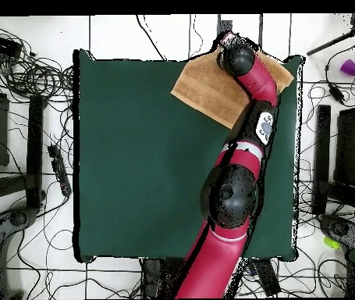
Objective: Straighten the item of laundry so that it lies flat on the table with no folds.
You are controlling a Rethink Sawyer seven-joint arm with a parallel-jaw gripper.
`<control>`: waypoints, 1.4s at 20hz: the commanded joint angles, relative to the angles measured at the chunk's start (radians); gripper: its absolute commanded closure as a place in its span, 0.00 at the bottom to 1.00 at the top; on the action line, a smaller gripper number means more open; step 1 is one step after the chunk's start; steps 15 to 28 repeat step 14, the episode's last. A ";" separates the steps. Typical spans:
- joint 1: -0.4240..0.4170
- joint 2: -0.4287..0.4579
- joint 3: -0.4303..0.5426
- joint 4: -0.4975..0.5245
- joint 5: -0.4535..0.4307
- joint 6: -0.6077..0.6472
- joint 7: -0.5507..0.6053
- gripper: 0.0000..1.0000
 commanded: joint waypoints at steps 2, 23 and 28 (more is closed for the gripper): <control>-0.048 0.180 -0.030 0.093 -0.081 0.161 0.028 1.00; -0.049 0.186 -0.010 0.093 -0.061 0.222 0.098 1.00; -0.049 0.186 -0.010 0.093 -0.061 0.222 0.098 1.00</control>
